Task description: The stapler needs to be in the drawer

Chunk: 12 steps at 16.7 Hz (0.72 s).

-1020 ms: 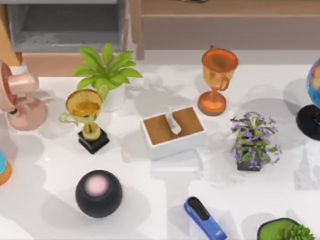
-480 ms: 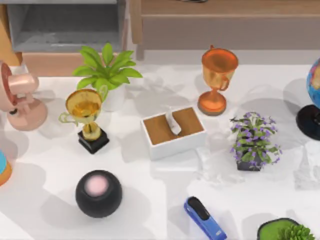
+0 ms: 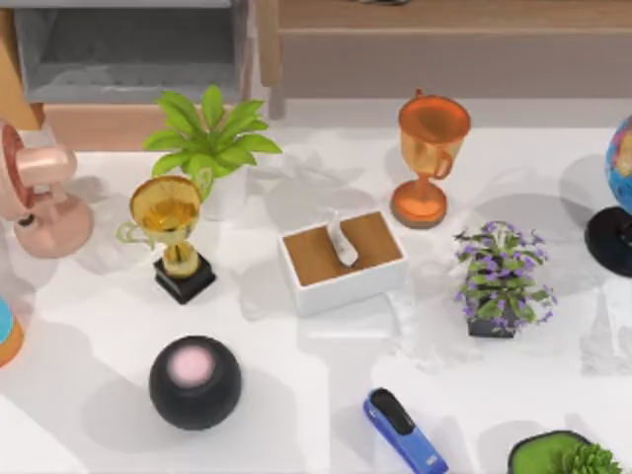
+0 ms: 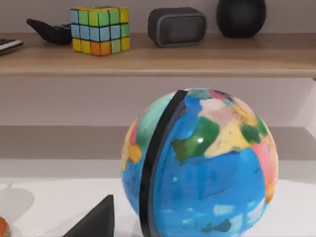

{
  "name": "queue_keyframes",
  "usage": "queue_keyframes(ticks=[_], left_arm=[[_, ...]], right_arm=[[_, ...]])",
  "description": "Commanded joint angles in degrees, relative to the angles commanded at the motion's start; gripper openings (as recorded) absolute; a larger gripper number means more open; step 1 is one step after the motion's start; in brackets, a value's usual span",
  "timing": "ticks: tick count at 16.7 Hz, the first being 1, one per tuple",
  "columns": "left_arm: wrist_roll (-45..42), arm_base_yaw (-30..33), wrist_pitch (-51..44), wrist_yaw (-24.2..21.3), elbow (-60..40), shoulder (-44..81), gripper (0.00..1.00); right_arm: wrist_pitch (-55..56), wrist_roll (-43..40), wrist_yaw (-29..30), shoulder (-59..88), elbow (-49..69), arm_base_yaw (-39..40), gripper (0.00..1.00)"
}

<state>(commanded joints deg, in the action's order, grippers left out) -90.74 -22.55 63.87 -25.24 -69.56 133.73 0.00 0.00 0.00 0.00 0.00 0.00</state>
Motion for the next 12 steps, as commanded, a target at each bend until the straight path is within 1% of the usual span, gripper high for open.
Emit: queue_keyframes(ticks=[3, 12], left_arm=[[0.00, 0.01, -0.01, 0.00, -0.03, 0.01, 1.00], [0.00, 0.01, -0.01, 0.00, -0.03, 0.01, 0.32]], right_arm=[[0.00, 0.00, 0.00, 0.00, 0.00, 0.00, 1.00], [0.00, 0.00, 0.00, 0.00, 0.00, 0.00, 1.00]])
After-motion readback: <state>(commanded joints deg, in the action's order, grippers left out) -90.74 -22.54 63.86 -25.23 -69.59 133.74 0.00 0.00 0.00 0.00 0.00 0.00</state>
